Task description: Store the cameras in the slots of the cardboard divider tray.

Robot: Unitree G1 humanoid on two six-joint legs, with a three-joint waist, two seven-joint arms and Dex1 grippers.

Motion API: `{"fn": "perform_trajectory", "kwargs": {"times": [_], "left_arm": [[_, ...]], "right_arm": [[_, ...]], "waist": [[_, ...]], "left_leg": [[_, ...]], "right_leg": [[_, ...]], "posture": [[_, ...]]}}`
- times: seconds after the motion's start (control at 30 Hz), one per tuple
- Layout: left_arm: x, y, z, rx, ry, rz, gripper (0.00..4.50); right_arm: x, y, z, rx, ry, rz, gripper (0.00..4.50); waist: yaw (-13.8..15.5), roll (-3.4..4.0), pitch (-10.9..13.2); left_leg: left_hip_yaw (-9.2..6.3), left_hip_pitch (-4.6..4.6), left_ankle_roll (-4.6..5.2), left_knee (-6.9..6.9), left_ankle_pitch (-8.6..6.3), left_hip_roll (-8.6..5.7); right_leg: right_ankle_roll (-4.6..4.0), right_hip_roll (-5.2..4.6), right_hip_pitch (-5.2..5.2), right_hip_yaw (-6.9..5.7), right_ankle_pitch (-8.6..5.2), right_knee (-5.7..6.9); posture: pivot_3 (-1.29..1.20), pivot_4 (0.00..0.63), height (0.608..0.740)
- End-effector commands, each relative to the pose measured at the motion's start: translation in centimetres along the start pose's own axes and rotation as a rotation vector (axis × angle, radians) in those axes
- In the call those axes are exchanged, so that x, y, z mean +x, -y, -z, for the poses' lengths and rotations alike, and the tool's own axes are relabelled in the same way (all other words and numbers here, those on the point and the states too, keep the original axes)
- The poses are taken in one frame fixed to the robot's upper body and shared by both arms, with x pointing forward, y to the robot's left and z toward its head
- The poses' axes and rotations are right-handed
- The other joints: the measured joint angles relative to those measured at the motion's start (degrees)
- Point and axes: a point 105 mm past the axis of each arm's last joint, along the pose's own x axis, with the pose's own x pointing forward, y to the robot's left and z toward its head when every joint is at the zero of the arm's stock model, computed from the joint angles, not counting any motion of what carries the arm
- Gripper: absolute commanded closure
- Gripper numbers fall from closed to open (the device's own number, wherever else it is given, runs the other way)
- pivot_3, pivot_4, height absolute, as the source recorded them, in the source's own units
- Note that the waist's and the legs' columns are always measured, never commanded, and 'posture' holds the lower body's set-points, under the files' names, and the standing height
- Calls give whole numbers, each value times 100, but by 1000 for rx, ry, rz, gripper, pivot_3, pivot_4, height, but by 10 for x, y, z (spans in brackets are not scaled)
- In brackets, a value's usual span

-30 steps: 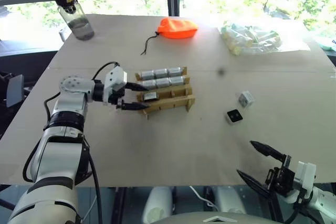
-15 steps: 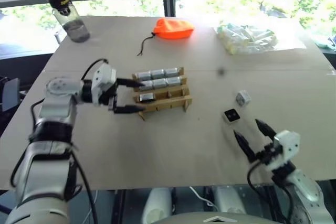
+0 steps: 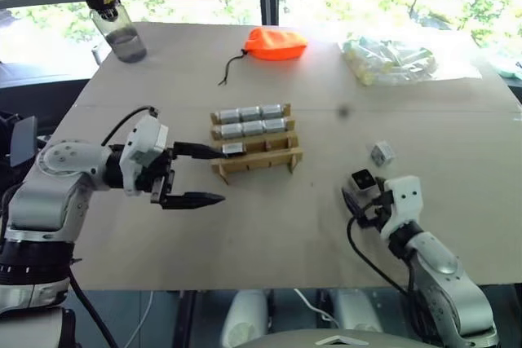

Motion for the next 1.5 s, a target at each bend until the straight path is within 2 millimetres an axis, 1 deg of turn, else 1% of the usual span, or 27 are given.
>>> {"fn": "perform_trajectory", "kwargs": {"times": [0.03,0.1,0.3,0.37,0.4,0.43,0.5,0.53,0.6,0.7,0.8,0.87,0.9,0.97,1.03,1.1,1.17,1.23,1.3,1.4,1.5], "left_arm": [[-5,6,-10,29,2,-3,49],[-5,8,-10,24,4,-1,49],[-6,14,-10,20,20,13,49],[-6,14,-11,19,33,12,0],[-6,14,-11,19,39,12,0],[-6,14,-11,19,42,11,0],[-6,13,-10,19,43,9,0],[-6,13,-9,19,44,8,0],[-6,12,-9,17,48,7,0],[-4,11,-9,14,61,7,0],[-2,9,-8,16,62,8,0],[1,5,-9,14,71,-6,0],[5,1,-10,-11,76,-19,0],[10,-4,-10,-49,76,-35,0],[22,-7,-14,-94,87,-20,0],[36,-9,-17,-104,88,3,0],[47,-14,-19,-106,86,18,0],[57,-25,-22,-75,94,-4,0],[63,-36,-25,-68,113,-27,0],[67,-45,-18,-80,70,-34,0],[69,-46,-12,-122,30,-19,0]], "right_arm": [[2,0,-9,3,35,2,0],[3,0,-10,-9,47,0,0],[6,-2,-14,37,77,-11,0],[5,-5,-17,62,97,-32,579],[4,-5,-17,65,99,-35,793],[4,-5,-17,64,99,-36,1153],[4,-5,-17,57,100,-36,2138],[3,-4,-18,48,104,-37,2535],[3,-4,-20,22,110,-46,2614],[2,-4,-20,15,110,-53,2614],[2,-6,-22,-75,105,-97,2614],[2,-14,-30,-186,140,-190,2614],[1,-26,-38,-322,180,-303,2614],[-1,-40,-43,-498,221,-448,2614],[-1,-57,-46,-685,251,-644,2614],[9,-65,-55,-861,313,-735,2614],[19,-74,-66,-1008,394,-795,2614],[27,-83,-70,-1127,458,-856,2614],[37,-88,-77,-1156,509,-853,2614],[45,-98,-84,-1248,591,-870,2614],[51,-103,-89,-1306,638,-868,2614]], "waist": [[-4,1,0],[-5,1,1],[-5,1,1],[-6,1,1],[-6,1,1],[-5,1,1],[-6,1,1],[-6,1,1],[-6,2,1],[-6,1,1],[-4,3,2],[-3,3,2],[-5,5,3],[-9,3,3],[-20,1,3],[-20,-5,3],[-19,-4,6],[-18,-5,7],[-12,-6,7],[-10,-5,7],[-21,-5,8]], "left_leg": [[1,0,0,0,0,0],[2,0,0,-1,0,0],[2,0,-1,-2,0,1],[5,1,0,-2,0,0],[4,1,0,-2,0,1],[4,1,-1,-2,0,1],[4,1,-1,-3,0,1],[4,1,-1,-3,0,1],[4,1,-1,-3,0,1],[5,1,-1,-4,0,1],[5,1,-1,-5,0,1],[5,0,-1,-4,0,0],[7,1,0,-4,0,-1],[14,4,1,-4,0,-4],[13,6,1,-4,0,-3],[11,6,0,-3,1,-5],[9,8,0,-2,1,-2],[6,7,-2,-2,2,0],[7,1,-2,-3,2,-1],[12,-8,-2,-3,1,-2],[18,-10,-2,-4,1,-3]], "right_leg": [[0,0,0,1,0,0],[0,1,0,1,0,-1],[0,1,0,0,0,-3],[0,1,0,3,0,-3],[1,1,0,3,0,-3],[1,2,0,2,0,-3],[0,2,0,2,0,-3],[0,2,0,2,0,-3],[0,2,0,3,0,-4],[0,2,0,3,0,-6],[0,3,0,3,0,-6],[1,3,0,3,0,-7],[1,2,0,5,0,-8],[3,3,0,11,-1,-9],[18,10,1,12,-10,-10],[19,20,3,11,-9,-12],[9,32,4,11,-3,-12],[-1,37,3,10,2,-11],[-2,37,-1,10,3,-12],[-3,34,-5,11,4,-21],[-2,32,-7,15,5,-26]], "posture": [[0,150,726],[0,150,726],[0,150,726],[0,150,726],[0,150,726],[0,150,726],[0,150,726],[0,150,726],[0,150,726],[0,150,726],[0,150,726],[0,150,726],[0,150,726],[0,150,726],[0,150,726],[0,150,726],[0,150,726],[0,150,726],[0,150,726],[0,150,726],[0,150,726]]}}
